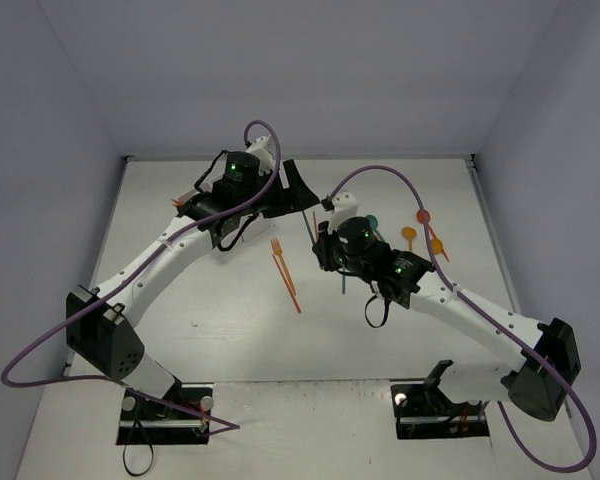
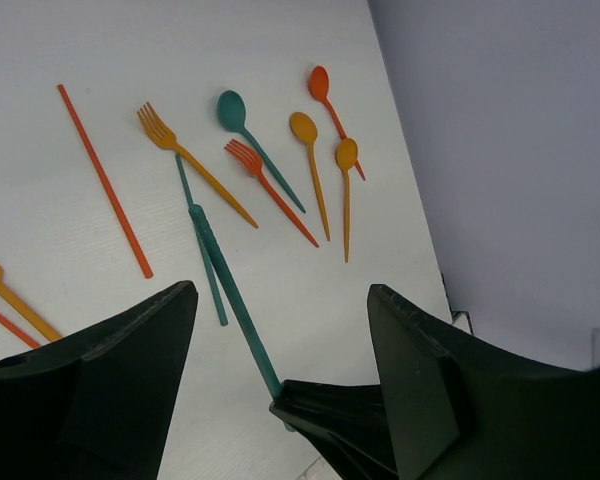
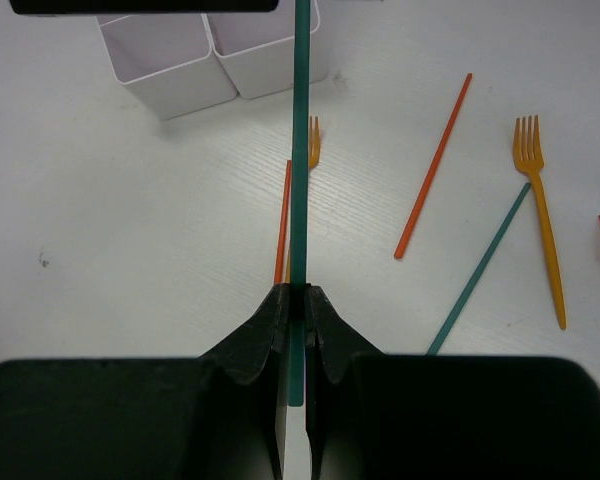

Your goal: Sort the eating utensils into containers

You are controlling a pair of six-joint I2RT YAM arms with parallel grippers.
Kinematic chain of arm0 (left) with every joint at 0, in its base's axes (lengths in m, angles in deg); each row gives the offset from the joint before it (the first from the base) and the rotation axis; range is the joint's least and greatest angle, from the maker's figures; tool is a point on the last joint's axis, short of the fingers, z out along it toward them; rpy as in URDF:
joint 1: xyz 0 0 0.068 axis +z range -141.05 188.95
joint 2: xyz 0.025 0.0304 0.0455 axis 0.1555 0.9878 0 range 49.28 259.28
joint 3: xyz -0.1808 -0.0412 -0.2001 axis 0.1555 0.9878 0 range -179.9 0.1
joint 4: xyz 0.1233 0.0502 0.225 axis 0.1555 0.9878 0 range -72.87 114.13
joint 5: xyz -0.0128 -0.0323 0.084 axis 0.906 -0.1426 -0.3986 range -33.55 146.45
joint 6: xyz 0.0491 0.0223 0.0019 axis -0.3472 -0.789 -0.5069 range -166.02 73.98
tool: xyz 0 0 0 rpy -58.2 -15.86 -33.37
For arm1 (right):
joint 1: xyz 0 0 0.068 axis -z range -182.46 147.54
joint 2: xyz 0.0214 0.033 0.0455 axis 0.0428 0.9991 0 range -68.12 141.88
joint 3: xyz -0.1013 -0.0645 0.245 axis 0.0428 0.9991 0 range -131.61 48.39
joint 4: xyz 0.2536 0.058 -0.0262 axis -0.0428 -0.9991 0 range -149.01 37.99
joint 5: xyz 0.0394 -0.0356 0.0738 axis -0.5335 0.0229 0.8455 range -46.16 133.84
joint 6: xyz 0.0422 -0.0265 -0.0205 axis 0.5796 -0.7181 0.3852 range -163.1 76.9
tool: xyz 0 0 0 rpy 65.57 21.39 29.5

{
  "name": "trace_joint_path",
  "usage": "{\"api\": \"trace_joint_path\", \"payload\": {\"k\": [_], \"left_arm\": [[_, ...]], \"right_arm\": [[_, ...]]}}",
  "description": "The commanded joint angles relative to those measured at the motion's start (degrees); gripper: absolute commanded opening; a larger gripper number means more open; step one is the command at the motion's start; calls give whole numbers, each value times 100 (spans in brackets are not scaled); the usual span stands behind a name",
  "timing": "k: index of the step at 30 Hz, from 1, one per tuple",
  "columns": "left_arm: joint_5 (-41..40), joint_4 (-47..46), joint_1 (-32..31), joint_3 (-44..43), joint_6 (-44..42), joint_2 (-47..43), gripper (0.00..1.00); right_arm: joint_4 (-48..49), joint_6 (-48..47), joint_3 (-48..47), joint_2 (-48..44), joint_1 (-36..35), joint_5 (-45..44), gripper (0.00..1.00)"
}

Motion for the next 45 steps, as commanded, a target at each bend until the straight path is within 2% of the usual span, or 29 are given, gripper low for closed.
{"api": "trace_joint_path", "payload": {"k": [1,4,9,11,13,14,15,18,21,23,26,31,38,45], "left_arm": [[-88,-347,-78,-336,103,34,63],[-171,-354,-86,-342,97,75,53],[-255,-507,-95,-335,72,101,8],[-345,-569,-104,-293,47,76,0],[-411,-706,-104,-238,-45,15,0],[-457,-770,-104,-200,-100,-20,0],[-528,-835,-104,-145,-165,-58,0],[-890,-925,-95,-18,-639,-187,0],[-1316,-784,-80,-85,-1308,-265,0],[-1705,-721,-51,-172,-1963,-285,0],[-2757,-756,8,-366,-2961,-258,0],[-3653,-1289,225,-628,-4474,139,0],[-3582,-2307,873,-972,-5119,896,0],[-3486,-2605,1148,-1636,-5384,1752,0]], "right_arm": [[432,-42,-64,-218,-28,39,0],[449,-36,-55,-236,-28,41,0],[449,-36,-46,-202,-28,-9,0],[457,-20,-46,-184,-36,-27,4],[458,-6,-50,-149,-28,-41,11],[457,-1,-55,-137,-28,-58,20],[452,-1,-55,-126,-28,-75,35],[449,-1,-41,-123,-20,-169,62],[440,14,27,-169,-5,-259,71],[440,10,82,-225,20,-268,74],[428,32,192,-342,57,-269,75],[377,61,350,-472,77,-191,76],[234,89,415,-484,77,62,77],[103,78,462,-442,77,256,78]]}}
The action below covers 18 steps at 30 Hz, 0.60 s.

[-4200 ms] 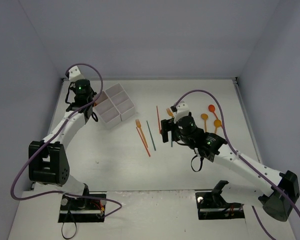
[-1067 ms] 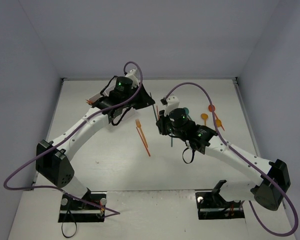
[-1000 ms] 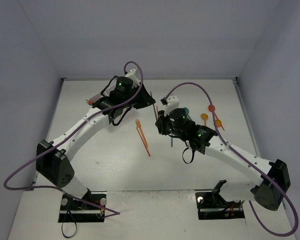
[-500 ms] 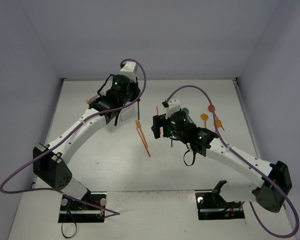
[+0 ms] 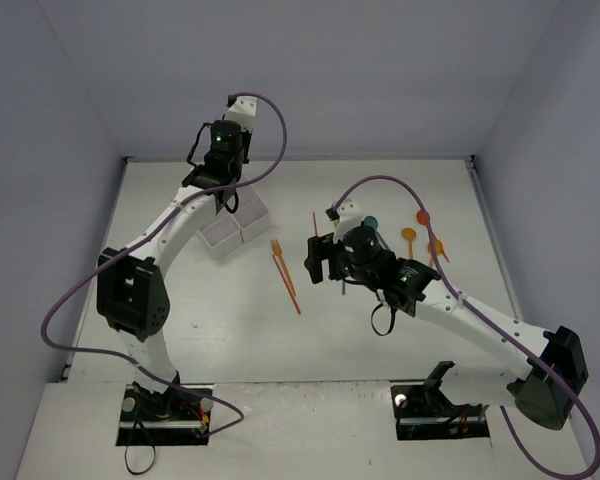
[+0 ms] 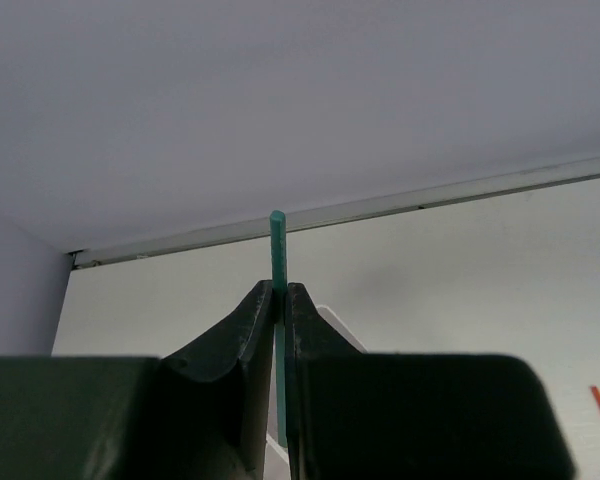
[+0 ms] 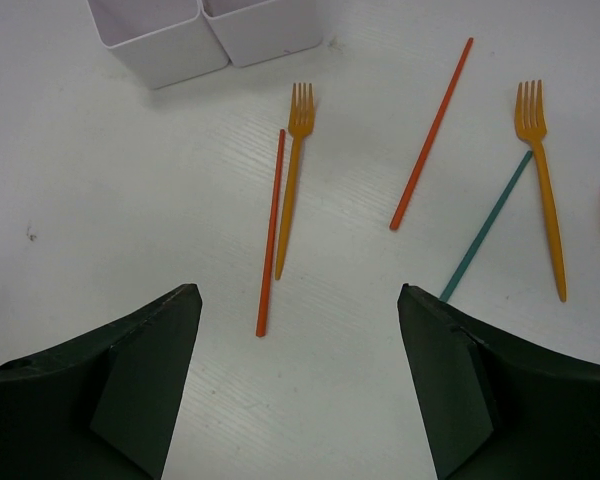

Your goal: Sort the eating utensils into containers

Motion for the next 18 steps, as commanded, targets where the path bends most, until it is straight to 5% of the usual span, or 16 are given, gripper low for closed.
{"api": "trace_joint_path", "payload": {"k": [1,11,18], "left_arm": [[1,-757,109,-686,-410,327,0],[26,-1034,294,-528,-73,832,1],[-24,-1024,300,-62,95,705,16]], "right_arm": [[115,56,39,-126,27,162,78],[58,166,149,33,59,-64,78],[-440,602,-81,714,417,-446,78]]}}
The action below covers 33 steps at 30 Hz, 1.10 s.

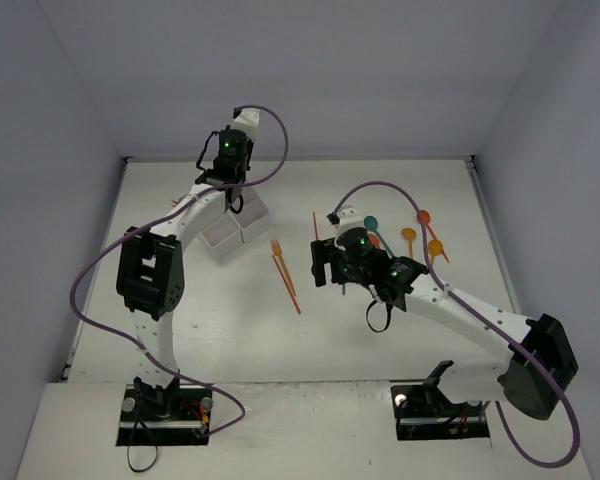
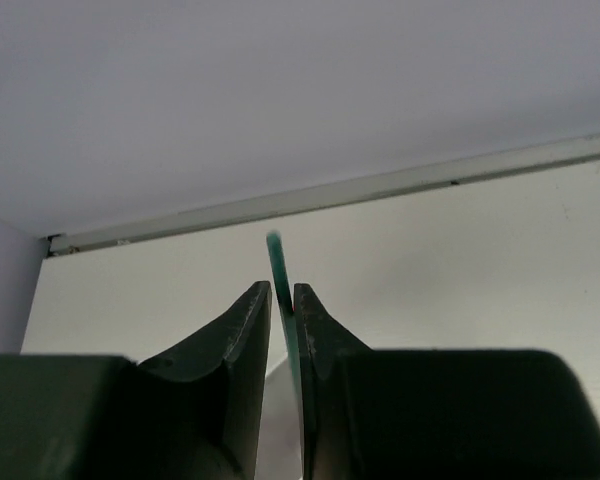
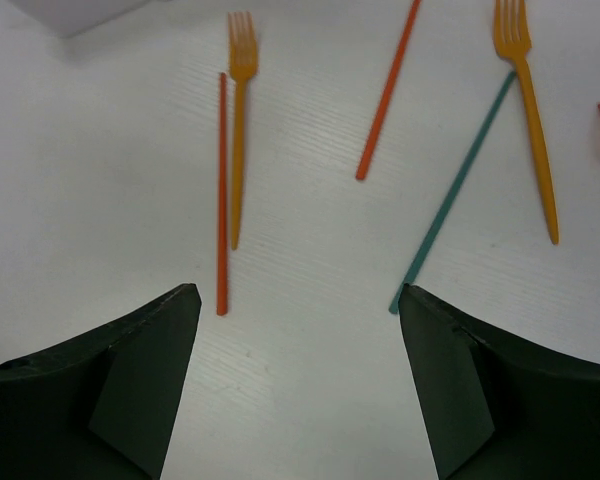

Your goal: Sort the eating utensils into containers

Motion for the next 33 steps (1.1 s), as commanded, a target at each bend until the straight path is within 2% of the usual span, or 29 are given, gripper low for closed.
{"api": "trace_joint_path", "payload": {"k": [1,6,8,9,11,16,18,21,26,33], "left_arm": [[-71,-474,42,219,218,-411,18],[-44,-457,43,476,325,-668,31],[-36,-438,43,601,404,-845,39],[-18,-419,34,654,517,-943,48],[48,-282,24,754,740,-1286,55],[391,1112,-27,690,1549,-2002,67],[631,1850,-61,662,1885,-2276,69],[921,2382,-93,922,2247,-2700,73],[1186,2807,-121,1818,2821,-3553,73],[1783,3069,-137,2693,3581,-4242,73]], "right_arm": [[-203,383,-278,488,309,-370,77],[-285,436,-535,1017,518,-468,75],[-335,443,-696,1238,584,-522,72],[-354,461,-800,1403,611,-565,70],[-444,517,-882,1574,687,-590,68],[-548,816,-926,2018,905,-505,60],[-580,957,-923,2180,960,-479,57],[-590,1069,-883,2367,1018,-385,52],[-590,1161,-917,2684,1049,-223,45],[-599,1251,-919,3029,1062,-210,34]]}}
